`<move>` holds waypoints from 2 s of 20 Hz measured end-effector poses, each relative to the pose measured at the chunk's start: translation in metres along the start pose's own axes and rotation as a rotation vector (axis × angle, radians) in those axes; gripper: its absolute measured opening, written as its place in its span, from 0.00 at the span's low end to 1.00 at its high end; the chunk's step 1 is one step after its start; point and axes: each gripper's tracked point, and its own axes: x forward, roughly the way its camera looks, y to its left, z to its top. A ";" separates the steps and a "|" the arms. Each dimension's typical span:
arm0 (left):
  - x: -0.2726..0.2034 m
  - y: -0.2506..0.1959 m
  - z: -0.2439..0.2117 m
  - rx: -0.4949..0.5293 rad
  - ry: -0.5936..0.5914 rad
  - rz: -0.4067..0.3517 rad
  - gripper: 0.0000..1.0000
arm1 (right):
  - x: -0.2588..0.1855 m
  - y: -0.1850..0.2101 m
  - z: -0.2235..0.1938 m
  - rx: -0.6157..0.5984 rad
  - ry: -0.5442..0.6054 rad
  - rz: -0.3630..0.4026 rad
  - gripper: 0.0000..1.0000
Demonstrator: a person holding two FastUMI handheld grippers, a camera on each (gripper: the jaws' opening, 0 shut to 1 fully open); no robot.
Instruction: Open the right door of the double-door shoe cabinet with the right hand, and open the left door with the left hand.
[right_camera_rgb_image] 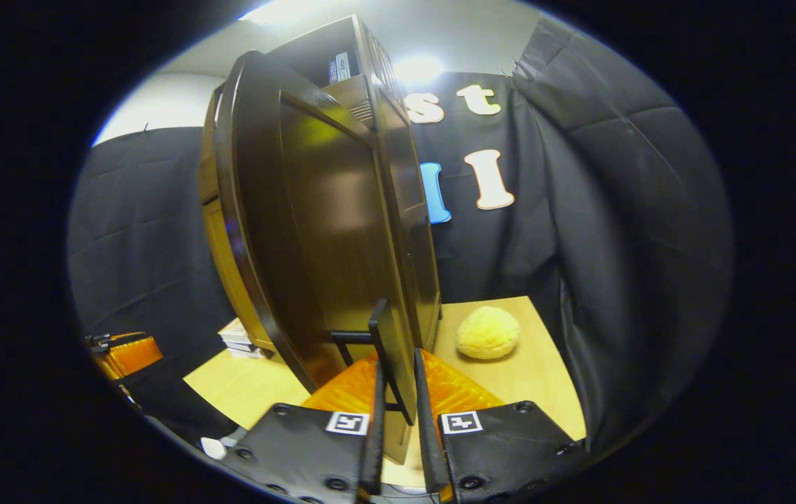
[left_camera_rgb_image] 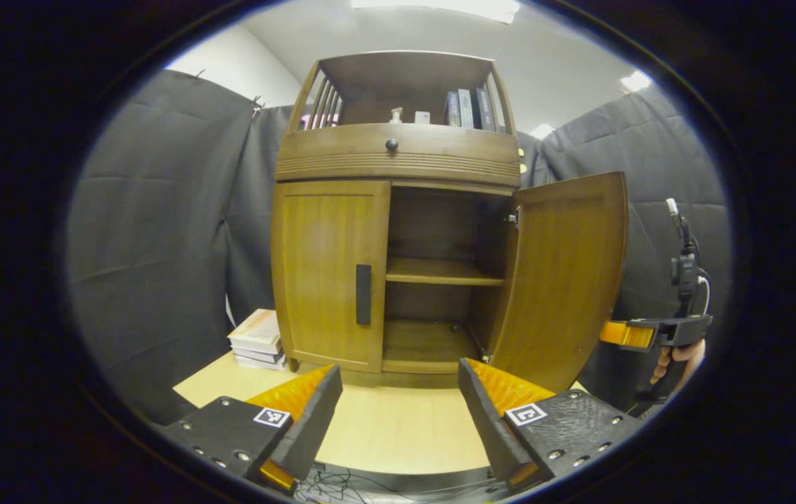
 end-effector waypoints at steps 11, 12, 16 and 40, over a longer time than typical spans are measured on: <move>0.065 0.115 -0.011 -0.082 0.034 -0.135 0.96 | -0.088 0.034 -0.018 -0.075 -0.007 -0.366 0.98; 0.070 0.125 -0.011 -0.078 0.035 -0.144 0.96 | -0.091 0.051 -0.017 -0.088 -0.013 -0.370 0.98; 0.089 0.162 -0.003 -0.029 0.009 -0.165 0.96 | -0.078 0.123 -0.003 -0.091 -0.056 -0.323 0.93; 0.277 0.106 0.047 0.052 -0.069 -0.160 0.96 | 0.077 0.176 0.056 -0.075 -0.187 -0.133 0.97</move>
